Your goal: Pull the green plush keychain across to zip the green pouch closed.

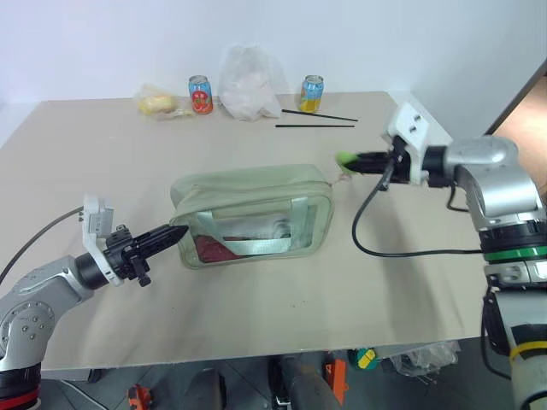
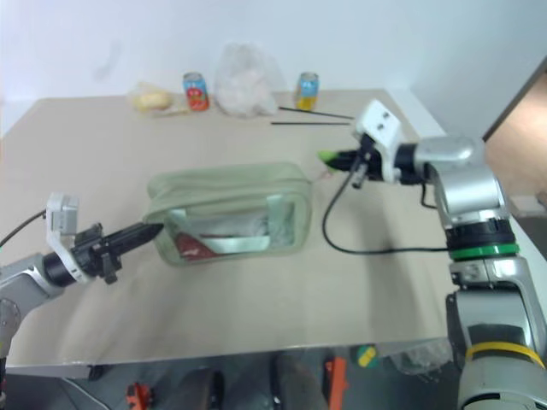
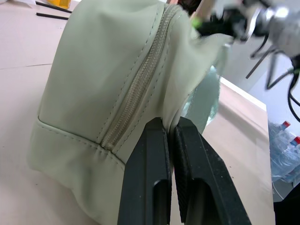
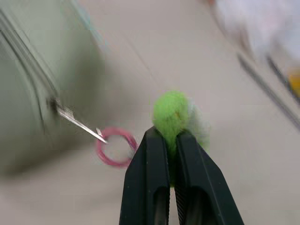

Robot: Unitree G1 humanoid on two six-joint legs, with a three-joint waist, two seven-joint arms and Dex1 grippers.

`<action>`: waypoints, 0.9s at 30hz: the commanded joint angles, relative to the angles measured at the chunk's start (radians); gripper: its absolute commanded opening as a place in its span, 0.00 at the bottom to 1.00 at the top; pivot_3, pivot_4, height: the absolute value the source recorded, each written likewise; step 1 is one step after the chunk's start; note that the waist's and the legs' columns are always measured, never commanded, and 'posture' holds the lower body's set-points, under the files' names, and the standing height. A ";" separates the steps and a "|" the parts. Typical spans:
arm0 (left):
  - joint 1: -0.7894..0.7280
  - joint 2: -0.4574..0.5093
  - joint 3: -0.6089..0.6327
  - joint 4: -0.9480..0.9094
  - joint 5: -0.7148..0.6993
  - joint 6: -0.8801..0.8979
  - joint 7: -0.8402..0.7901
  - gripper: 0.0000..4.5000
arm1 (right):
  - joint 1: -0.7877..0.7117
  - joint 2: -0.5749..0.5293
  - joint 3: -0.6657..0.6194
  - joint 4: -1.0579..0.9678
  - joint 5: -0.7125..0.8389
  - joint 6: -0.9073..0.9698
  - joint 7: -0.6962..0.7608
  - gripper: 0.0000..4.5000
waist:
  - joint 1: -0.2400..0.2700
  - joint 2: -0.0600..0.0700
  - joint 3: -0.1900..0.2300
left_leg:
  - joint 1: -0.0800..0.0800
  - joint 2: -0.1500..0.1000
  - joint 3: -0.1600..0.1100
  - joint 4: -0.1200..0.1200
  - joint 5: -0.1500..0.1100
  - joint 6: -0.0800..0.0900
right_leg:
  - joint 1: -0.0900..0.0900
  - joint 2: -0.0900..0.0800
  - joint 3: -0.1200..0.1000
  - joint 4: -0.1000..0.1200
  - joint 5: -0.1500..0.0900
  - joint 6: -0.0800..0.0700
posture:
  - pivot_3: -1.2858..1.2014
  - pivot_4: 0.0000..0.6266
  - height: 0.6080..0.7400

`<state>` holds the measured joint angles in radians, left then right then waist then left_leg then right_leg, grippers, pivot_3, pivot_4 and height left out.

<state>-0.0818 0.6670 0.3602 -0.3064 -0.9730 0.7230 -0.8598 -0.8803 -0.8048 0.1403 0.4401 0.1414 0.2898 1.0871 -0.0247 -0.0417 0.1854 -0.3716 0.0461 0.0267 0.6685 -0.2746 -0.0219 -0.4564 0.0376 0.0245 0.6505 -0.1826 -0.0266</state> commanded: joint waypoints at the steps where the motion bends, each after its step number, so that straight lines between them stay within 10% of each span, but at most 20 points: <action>1: 0.027 0.006 0.030 -0.016 -0.015 0.007 0.013 0.00 | 0.104 0.006 -0.007 0.047 -0.071 -0.037 -0.095 0.01 | -0.003 0.000 0.000 | 0.000 0.000 0.000 0.000 0.000 0.000 | 0.000 0.000 0.001 0.000 0.000 0.000 | 0.52 0.24 1.00; 10: 0.018 0.015 0.026 -0.007 -0.021 0.041 0.095 0.00 | 0.279 0.214 0.025 -0.239 0.038 0.146 -0.098 0.01 | -0.010 0.001 -0.002 | 0.008 0.004 0.000 0.000 0.001 -0.001 | 0.008 0.007 0.001 0.002 0.000 0.000 | 0.52 0.24 1.00; 13: 0.014 0.021 0.017 -0.004 0.008 0.033 0.117 0.00 | 0.238 0.208 -0.040 -0.240 0.094 0.205 -0.090 0.22 | -0.011 0.001 -0.002 | 0.013 0.005 -0.001 0.000 0.001 -0.001 | 0.009 0.008 0.001 0.002 0.000 -0.001 | 0.52 0.24 1.00; 22: -0.037 0.045 0.101 -0.030 -0.045 0.033 0.166 0.76 | 0.130 0.089 -0.297 -0.254 0.346 0.414 -0.011 0.90 | -0.012 0.001 -0.002 | 0.003 0.004 0.000 -0.002 0.001 0.000 | 0.000 0.008 0.002 0.001 0.000 -0.002 | 0.52 0.24 1.00; 27: 0.009 0.137 0.212 -0.011 -0.034 0.038 0.132 0.91 | 0.275 -0.039 -0.418 -0.376 0.508 0.541 0.107 0.90 | -0.006 0.001 -0.002 | 0.001 0.004 -0.001 -0.005 -0.001 0.002 | -0.002 0.008 0.002 -0.001 -0.002 -0.003 | 0.52 0.24 1.00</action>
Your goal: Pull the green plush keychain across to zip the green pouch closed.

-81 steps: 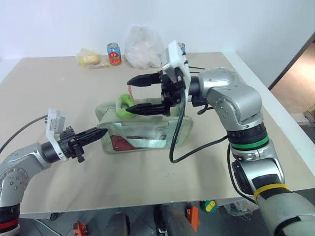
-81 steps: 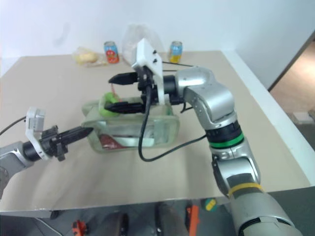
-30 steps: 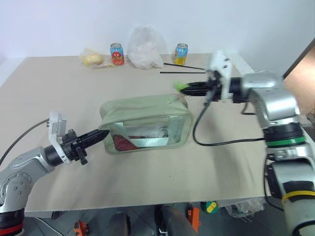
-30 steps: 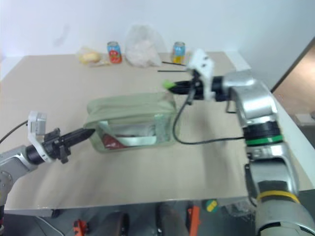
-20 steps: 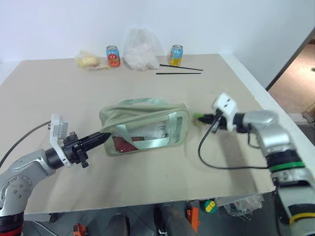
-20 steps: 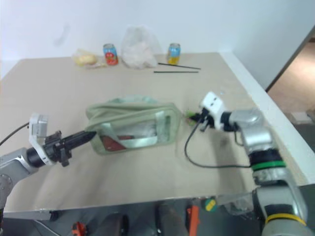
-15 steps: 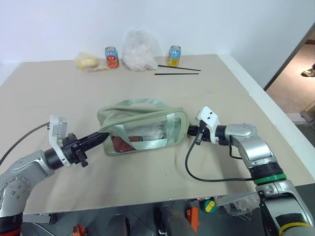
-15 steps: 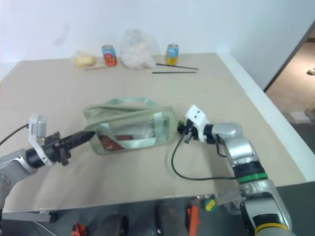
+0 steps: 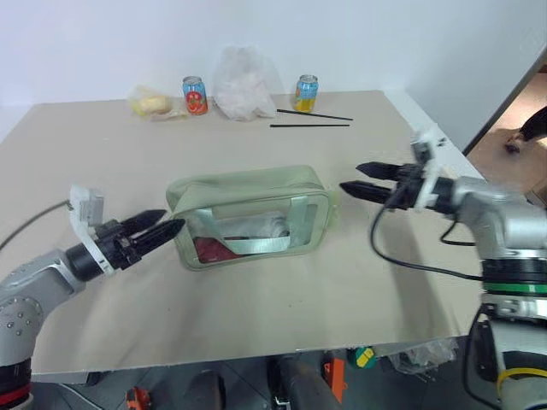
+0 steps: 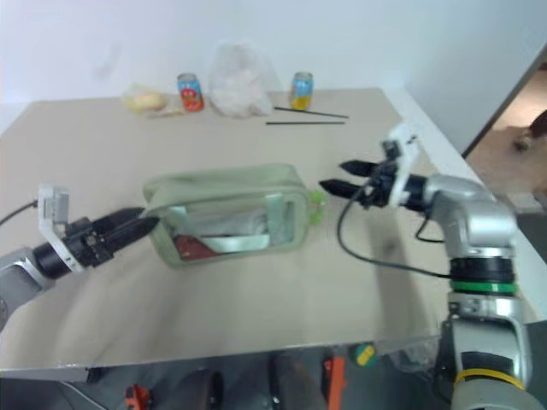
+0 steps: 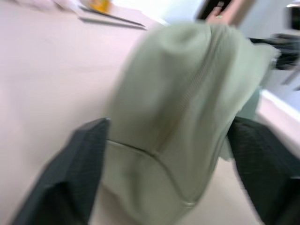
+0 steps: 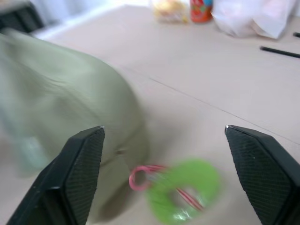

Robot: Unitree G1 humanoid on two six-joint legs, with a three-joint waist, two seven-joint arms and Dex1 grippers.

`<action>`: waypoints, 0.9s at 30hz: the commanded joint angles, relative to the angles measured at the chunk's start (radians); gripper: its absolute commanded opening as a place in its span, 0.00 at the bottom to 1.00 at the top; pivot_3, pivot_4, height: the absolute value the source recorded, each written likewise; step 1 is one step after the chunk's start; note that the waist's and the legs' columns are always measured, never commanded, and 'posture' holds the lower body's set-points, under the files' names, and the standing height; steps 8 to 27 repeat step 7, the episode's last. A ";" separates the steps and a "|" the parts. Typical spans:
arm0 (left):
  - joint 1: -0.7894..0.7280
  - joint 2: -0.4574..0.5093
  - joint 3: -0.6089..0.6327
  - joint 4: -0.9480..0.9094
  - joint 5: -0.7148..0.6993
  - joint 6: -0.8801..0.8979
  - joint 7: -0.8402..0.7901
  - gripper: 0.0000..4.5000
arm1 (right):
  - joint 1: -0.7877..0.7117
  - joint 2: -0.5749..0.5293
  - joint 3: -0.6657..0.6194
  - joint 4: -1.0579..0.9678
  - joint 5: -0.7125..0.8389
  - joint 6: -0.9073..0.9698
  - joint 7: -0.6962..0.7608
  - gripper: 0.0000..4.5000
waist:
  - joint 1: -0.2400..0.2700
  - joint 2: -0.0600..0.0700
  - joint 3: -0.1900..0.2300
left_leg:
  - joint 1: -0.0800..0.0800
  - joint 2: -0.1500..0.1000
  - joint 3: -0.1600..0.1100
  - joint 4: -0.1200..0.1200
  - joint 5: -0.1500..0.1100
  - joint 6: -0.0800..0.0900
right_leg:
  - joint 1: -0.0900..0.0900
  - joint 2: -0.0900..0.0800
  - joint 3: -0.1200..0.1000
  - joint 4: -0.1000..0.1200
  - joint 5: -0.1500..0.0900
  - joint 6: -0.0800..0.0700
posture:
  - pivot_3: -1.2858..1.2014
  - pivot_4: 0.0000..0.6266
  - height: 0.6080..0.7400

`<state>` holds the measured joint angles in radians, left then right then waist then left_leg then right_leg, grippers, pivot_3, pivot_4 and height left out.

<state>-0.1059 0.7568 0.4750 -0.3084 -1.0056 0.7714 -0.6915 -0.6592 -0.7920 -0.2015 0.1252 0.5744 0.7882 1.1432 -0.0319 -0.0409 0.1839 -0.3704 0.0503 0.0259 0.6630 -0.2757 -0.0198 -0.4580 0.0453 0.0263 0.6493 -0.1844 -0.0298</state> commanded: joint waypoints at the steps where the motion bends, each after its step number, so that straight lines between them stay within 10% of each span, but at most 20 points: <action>1: 0.060 0.062 0.127 0.017 0.006 -0.009 -0.046 0.91 | 0.088 -0.070 -0.099 -0.058 0.088 0.046 0.060 0.90 | -0.001 0.000 0.000 | 0.000 0.000 0.000 0.000 -0.001 0.002 | 0.000 0.000 0.000 0.000 -0.001 0.000 | 0.52 0.24 1.00; 27: 0.181 0.057 0.238 0.173 0.063 -0.043 -0.074 0.91 | 0.205 -0.075 -0.214 0.023 0.113 0.040 -0.005 0.90 | -0.014 0.001 0.000 | 0.002 0.000 0.004 0.000 -0.003 0.003 | 0.000 0.000 0.004 0.000 -0.002 0.001 | 0.52 0.24 1.00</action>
